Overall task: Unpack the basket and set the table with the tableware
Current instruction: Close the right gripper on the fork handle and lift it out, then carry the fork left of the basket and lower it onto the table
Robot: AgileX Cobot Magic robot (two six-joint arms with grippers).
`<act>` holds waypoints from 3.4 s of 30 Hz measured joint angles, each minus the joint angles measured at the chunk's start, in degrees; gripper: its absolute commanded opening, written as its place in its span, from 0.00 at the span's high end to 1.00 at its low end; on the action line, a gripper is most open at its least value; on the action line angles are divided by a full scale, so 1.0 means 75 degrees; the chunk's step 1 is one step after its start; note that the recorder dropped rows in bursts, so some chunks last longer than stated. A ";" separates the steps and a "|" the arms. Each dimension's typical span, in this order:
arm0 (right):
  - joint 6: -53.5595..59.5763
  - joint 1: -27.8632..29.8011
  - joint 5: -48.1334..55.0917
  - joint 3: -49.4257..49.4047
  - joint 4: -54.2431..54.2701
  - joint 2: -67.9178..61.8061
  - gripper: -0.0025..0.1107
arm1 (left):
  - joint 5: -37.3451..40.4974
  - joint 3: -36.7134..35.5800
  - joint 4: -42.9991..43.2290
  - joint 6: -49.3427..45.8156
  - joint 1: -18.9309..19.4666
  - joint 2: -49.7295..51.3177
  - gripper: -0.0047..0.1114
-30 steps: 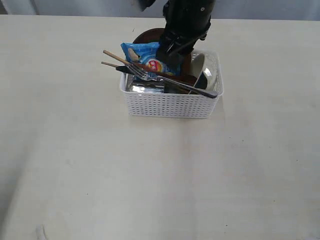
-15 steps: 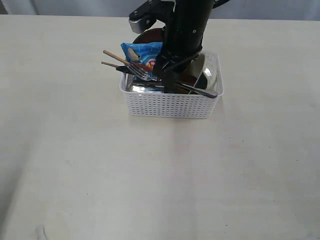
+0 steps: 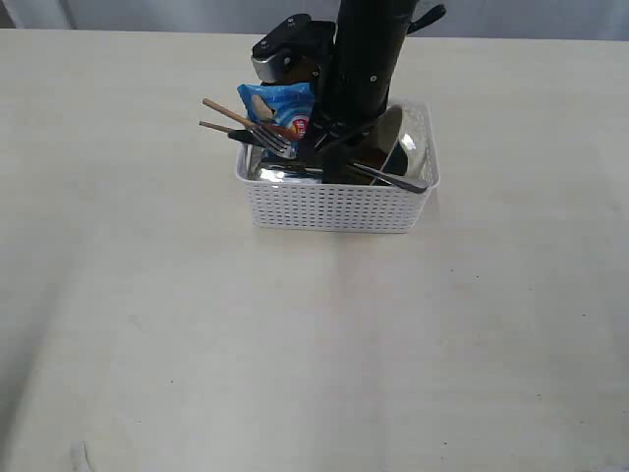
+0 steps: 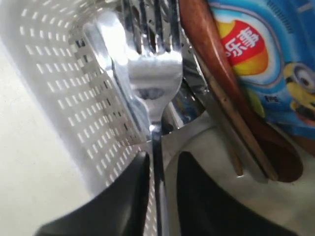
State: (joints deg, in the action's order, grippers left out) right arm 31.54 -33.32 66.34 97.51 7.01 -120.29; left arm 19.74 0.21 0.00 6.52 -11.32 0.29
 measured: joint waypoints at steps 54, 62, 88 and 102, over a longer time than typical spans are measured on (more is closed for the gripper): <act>-1.2648 -0.4694 -0.0597 0.0000 -0.2480 -0.0039 0.98 | 0.0000 0.0000 0.0000 0.0000 0.0000 0.0000 0.96; -1.3181 -0.4518 -0.0172 0.0000 -0.2597 -0.0086 0.98 | 0.0000 0.0000 0.0000 0.0000 0.0000 0.0000 0.96; -1.2203 -0.3959 -0.0903 0.0000 -0.2123 -0.0855 0.98 | 0.0000 0.0000 0.0000 0.0000 0.0000 0.0000 0.96; -1.2090 -0.3629 -0.1344 0.0000 -0.1971 -0.1103 0.98 | 0.0000 0.0000 0.0000 0.0000 0.0000 0.0000 0.96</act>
State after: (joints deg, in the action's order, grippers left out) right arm -59.14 -60.54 56.26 97.51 -7.77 -128.56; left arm 19.74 0.21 0.00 6.52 -11.32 0.29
